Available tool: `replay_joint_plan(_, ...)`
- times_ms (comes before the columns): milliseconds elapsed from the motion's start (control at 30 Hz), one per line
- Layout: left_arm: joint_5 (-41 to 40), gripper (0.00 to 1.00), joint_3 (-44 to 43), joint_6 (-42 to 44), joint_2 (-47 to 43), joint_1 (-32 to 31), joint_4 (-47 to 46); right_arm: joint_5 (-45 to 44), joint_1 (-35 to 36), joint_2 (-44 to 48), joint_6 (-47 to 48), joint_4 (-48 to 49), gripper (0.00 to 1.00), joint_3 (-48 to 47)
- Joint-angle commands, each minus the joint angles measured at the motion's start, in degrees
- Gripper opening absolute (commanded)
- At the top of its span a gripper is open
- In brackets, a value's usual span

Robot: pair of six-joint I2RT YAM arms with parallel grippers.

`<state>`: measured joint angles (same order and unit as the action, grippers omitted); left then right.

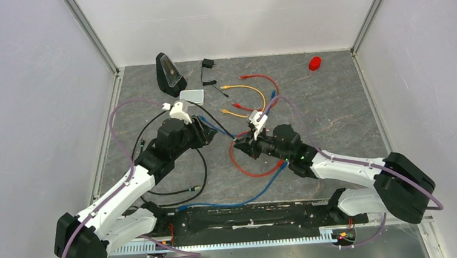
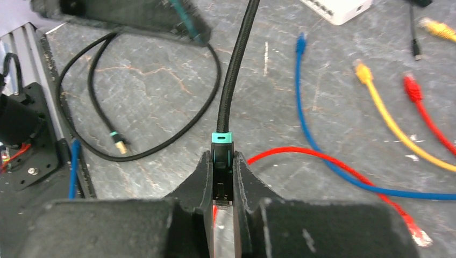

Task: Insert the plug into the switch port
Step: Pick up the connector from the center of the board.

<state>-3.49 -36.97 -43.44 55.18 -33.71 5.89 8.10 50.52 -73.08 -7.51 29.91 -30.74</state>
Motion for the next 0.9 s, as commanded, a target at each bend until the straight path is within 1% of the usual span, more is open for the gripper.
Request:
replay_joint_plan(0, 11.9, 0.51, -5.7, 29.1, 2.6, 0.1, 1.7, 10.4, -5.1, 3.0, 7.0, -1.4, 0.00, 0.9)
replay_joint_plan(67, 15.2, 0.52, -8.4, 36.2, 4.1, 0.1, 4.2, 15.2, -7.5, 3.0, 9.6, -2.9, 0.00, 0.6)
replay_joint_plan(167, 26.2, 0.52, -12.2, 42.6, 6.0, 0.1, 4.7, 18.4, -9.4, 3.7, 12.6, -4.9, 0.00, 0.7)
replay_joint_plan(267, 33.9, 0.51, -14.1, 53.0, 7.0, 0.1, 4.0, 20.9, -10.4, 5.4, 15.2, -5.3, 0.00, 1.5)
replay_joint_plan(300, 36.9, 0.51, -14.7, 58.1, 7.5, 0.1, 5.1, 21.9, -10.6, 5.9, 16.0, -5.5, 0.00, 1.8)
replay_joint_plan(400, 42.9, 0.52, -18.0, 70.4, 10.4, 0.1, 10.9, 24.0, -10.7, 6.7, 16.4, -5.6, 0.00, 2.2)
replay_joint_plan(500, 49.5, 0.52, -22.8, 80.3, 15.2, 0.0, 20.0, 25.0, -10.7, 8.3, 15.6, -3.9, 0.00, 3.6)
replay_joint_plan(600, 53.1, 0.51, -25.3, 88.0, 19.1, -0.1, 25.3, 25.3, -10.7, 10.1, 16.2, -2.8, 0.00, 5.0)
replay_joint_plan(700, 53.7, 0.50, -26.5, 93.7, 21.4, -0.5, 28.3, 25.6, -10.7, 11.4, 17.4, -3.9, 0.00, 5.1)
replay_joint_plan(800, 55.0, 0.50, -26.4, 98.1, 22.2, -1.0, 28.7, 26.4, -10.7, 11.7, 18.3, -5.4, 0.00, 4.7)
replay_joint_plan(867, 55.5, 0.50, -26.8, 99.2, 23.0, -1.3, 28.7, 26.3, -10.7, 11.2, 18.6, -6.5, 0.00, 4.0)
